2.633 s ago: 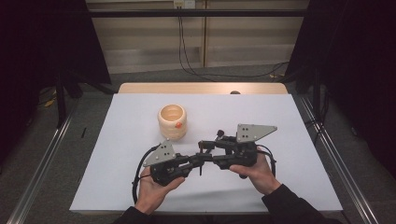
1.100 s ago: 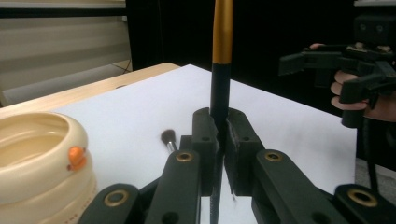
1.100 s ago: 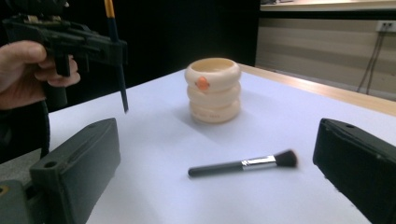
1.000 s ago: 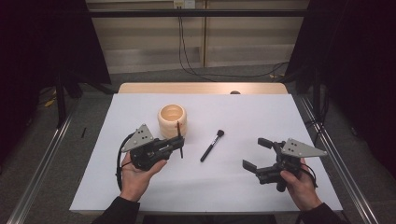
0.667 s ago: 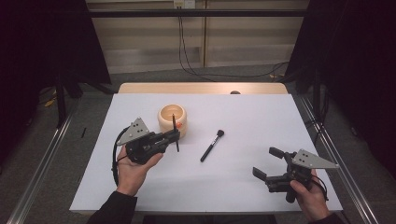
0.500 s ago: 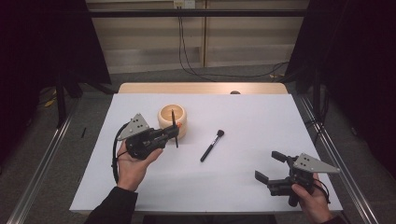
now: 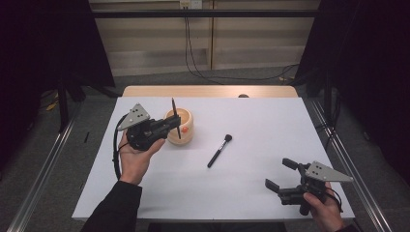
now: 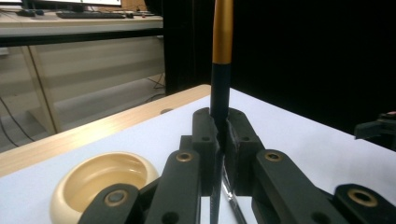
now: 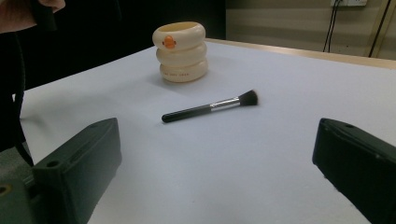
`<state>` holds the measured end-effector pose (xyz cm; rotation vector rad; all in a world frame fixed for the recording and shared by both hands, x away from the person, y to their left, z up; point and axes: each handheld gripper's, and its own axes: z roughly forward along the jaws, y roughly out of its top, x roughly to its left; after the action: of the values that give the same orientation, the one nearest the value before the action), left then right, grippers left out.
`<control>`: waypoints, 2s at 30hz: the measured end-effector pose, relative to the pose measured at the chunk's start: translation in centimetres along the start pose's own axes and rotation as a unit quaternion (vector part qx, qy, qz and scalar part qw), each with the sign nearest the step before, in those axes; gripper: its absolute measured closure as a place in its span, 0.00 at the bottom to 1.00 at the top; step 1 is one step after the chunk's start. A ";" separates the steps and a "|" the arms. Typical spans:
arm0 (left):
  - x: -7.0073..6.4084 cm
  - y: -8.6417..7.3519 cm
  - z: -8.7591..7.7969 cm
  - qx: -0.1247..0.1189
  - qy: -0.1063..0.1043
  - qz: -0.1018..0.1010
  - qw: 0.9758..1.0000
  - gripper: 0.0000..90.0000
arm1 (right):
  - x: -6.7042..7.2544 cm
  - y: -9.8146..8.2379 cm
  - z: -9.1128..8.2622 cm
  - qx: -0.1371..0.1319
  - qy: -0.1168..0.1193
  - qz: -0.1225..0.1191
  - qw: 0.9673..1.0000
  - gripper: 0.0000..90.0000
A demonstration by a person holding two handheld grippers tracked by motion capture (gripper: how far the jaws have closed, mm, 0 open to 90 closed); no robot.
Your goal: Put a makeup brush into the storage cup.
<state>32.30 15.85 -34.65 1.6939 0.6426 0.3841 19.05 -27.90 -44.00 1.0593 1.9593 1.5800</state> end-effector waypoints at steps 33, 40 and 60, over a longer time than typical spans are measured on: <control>2.9 2.2 4.7 0.007 0.042 0.008 0.999 0.93 | -0.1 0.1 -0.3 -0.010 0.004 -0.004 1.000 0.01; 4.3 1.2 5.6 0.020 0.060 -0.003 0.998 0.93 | -0.1 0.0 -0.3 -0.011 0.004 -0.002 1.000 0.01; 6.0 -2.2 7.0 0.034 0.081 -0.023 0.996 0.93 | 0.0 0.1 -0.4 -0.007 0.007 -0.001 1.000 0.00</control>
<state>40.57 14.25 -38.93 1.7210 0.8202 0.4756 18.82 -28.16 -43.86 1.0430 1.9552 1.6010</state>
